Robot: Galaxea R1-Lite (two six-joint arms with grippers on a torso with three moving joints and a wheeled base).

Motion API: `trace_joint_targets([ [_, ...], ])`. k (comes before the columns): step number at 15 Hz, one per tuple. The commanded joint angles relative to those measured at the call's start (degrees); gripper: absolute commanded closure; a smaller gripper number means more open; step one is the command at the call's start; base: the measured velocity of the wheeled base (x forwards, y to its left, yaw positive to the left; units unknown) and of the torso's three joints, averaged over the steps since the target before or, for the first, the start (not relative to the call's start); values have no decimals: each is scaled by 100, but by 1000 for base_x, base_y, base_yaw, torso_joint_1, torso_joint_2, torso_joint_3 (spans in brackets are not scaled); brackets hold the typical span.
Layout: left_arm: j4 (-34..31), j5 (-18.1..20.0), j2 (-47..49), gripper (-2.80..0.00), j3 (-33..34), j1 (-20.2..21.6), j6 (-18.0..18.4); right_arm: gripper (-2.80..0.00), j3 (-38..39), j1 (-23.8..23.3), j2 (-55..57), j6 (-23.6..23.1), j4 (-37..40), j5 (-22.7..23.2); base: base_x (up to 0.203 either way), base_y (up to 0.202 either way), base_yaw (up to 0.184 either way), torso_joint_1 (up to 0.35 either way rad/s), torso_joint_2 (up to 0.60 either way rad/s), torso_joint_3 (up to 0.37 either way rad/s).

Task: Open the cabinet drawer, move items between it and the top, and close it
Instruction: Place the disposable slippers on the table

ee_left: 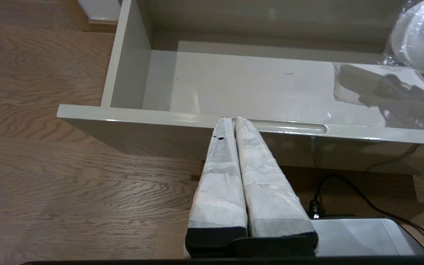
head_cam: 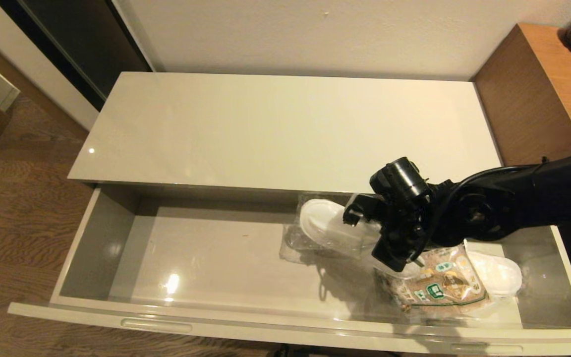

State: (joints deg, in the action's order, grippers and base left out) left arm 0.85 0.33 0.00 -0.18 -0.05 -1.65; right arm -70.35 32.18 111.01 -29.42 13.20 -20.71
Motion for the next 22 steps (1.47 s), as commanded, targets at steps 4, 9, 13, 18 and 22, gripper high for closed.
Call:
trace_joint_targets([
  [4,3,2,9,0,1,-4,-2,0,647,36,-764,-8,5,-86,0,0,0,0,0,0],
  [9,3,2,9,0,1,-4,-2,0,1012,174,-1523,4,6,-241,0,0,0,0,0,0],
  [13,3,2,6,0,1,-4,-2,0,662,71,-1683,224,52,-377,0,0,0,0,0,0],
  [18,3,2,9,0,1,-4,-2,0,-1581,-762,-1030,487,751,-457,0,0,0,0,0,0],
  [22,3,2,9,0,1,-4,-2,0,-3988,-1636,249,602,1382,-482,0,0,0,0,0,0],
])
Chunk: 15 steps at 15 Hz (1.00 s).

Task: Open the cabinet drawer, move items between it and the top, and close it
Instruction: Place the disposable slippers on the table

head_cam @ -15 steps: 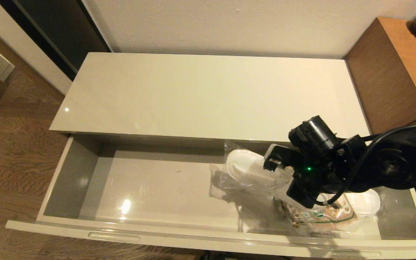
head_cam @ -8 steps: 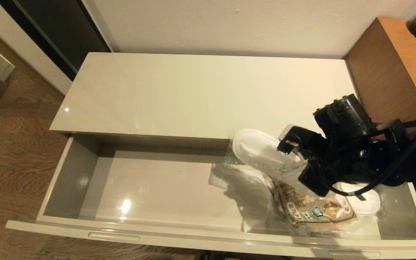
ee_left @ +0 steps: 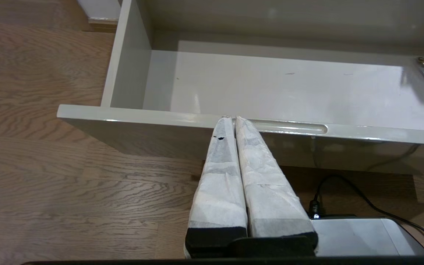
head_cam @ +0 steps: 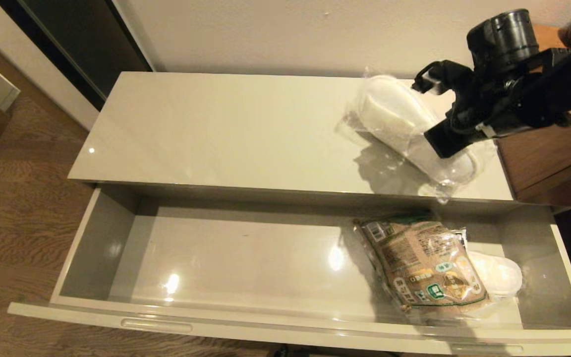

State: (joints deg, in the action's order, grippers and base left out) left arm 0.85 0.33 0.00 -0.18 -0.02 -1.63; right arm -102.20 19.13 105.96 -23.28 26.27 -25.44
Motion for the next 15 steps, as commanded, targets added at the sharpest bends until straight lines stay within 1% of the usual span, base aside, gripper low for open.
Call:
trace_joint_targets([
  [1,3,2,9,0,1,-6,-4,0,-1034,-601,967,-14,81,-1,0,0,0,0,0,0],
  [2,3,2,9,0,1,-6,-4,0,-1044,-892,1212,-14,86,8,0,0,0,0,0,0],
  [3,3,2,9,0,1,-6,-4,0,-999,-1033,1353,-17,34,25,0,0,0,0,0,0],
  [10,3,2,9,0,1,1,-4,0,-986,-1026,1401,34,-65,-69,0,0,0,0,0,0],
  [11,3,2,9,0,1,-6,-4,-280,-986,-1019,1401,43,-87,-84,0,0,0,0,0,0],
  [15,3,2,9,0,1,-6,-4,-280,-948,-962,1118,78,-23,-110,0,0,0,0,0,0],
])
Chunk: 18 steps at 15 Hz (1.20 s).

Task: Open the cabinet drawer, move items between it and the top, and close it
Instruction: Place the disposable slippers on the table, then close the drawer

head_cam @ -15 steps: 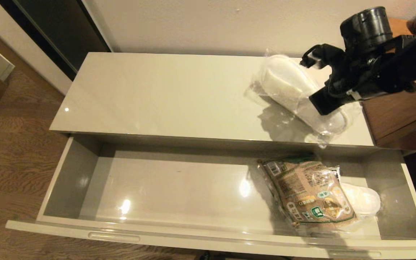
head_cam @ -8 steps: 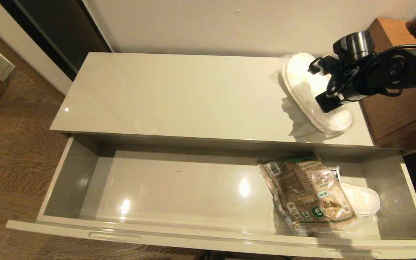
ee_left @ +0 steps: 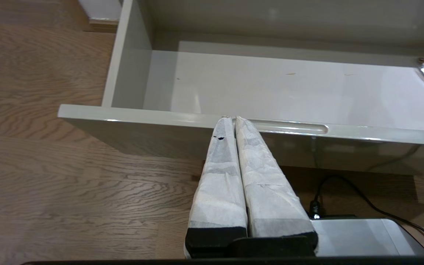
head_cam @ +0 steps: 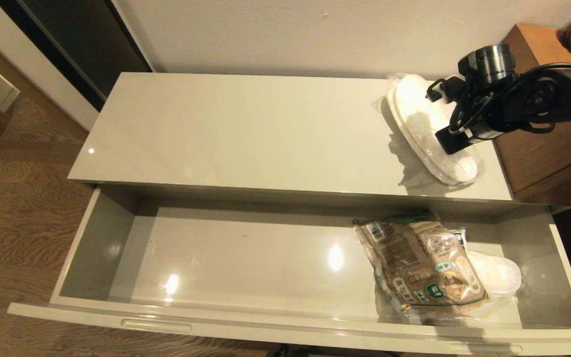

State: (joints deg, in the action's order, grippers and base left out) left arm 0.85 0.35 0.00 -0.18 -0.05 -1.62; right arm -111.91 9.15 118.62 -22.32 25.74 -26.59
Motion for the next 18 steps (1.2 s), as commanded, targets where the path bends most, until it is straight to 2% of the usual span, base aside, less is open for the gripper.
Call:
trace_joint_targets([
  [1,3,0,9,0,1,-4,-5,-280,65,83,-317,-24,78,4,0,0,0,0,0,0],
  [5,3,0,9,0,1,-2,-5,-280,100,363,-1079,90,900,12,0,0,0,0,0,0],
  [7,3,0,9,0,1,-4,-5,-280,180,461,-1280,424,1601,-7,0,0,0,0,0,0],
  [10,3,0,9,0,1,5,-5,-280,125,464,-1281,494,1327,-237,0,0,0,0,0,0],
  [11,3,0,9,0,1,-3,-5,0,193,472,-1480,524,1532,-263,0,0,0,0,0,0],
  [12,3,0,9,0,1,-4,-5,0,359,547,-1727,661,1977,-273,0,0,0,0,0,0],
  [14,3,0,9,0,1,2,-5,0,931,810,-2007,1374,2691,-232,0,0,0,0,0,0],
  [16,1,0,9,0,1,-3,-5,0,1579,1047,-2151,2237,3377,70,0,0,0,0,0,0],
  [18,3,0,9,0,1,-4,-5,0,2214,1249,-2165,2869,3725,361,0,0,0,0,0,0],
])
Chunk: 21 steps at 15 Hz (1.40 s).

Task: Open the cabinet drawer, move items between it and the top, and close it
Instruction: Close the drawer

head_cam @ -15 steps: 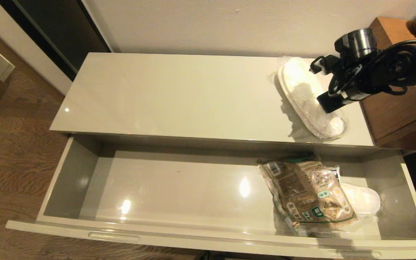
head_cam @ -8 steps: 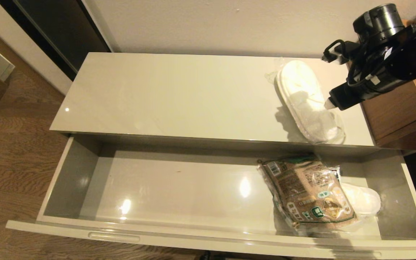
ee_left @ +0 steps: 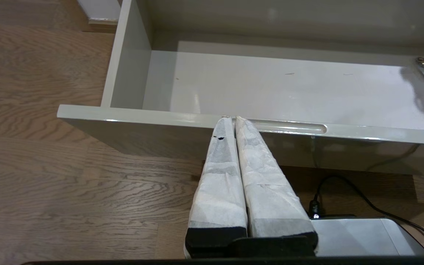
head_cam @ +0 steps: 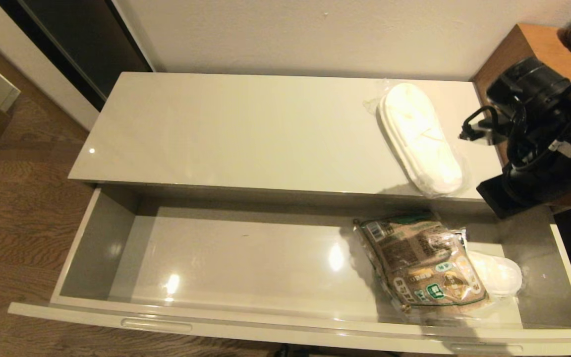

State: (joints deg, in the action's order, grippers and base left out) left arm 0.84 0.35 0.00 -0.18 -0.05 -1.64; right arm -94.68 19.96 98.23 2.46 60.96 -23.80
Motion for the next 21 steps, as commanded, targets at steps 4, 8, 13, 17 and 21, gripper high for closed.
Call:
trace_joint_targets([
  [4,4,0,9,0,1,4,-3,0,2162,1152,-100,1862,170,454,0,0,0,0,0,0],
  [8,4,0,9,0,1,-4,-3,0,2514,1680,75,3297,70,572,0,0,0,0,0,0],
  [13,4,0,9,0,1,-4,-3,0,3173,2137,-427,3690,-122,492,0,0,0,0,0,0],
  [17,4,0,9,0,1,2,-3,0,4214,2272,-536,4146,-1421,463,0,0,0,0,0,0],
  [21,4,0,9,0,1,0,-3,0,4812,2268,-269,4179,-3168,447,0,0,0,0,0,0],
])
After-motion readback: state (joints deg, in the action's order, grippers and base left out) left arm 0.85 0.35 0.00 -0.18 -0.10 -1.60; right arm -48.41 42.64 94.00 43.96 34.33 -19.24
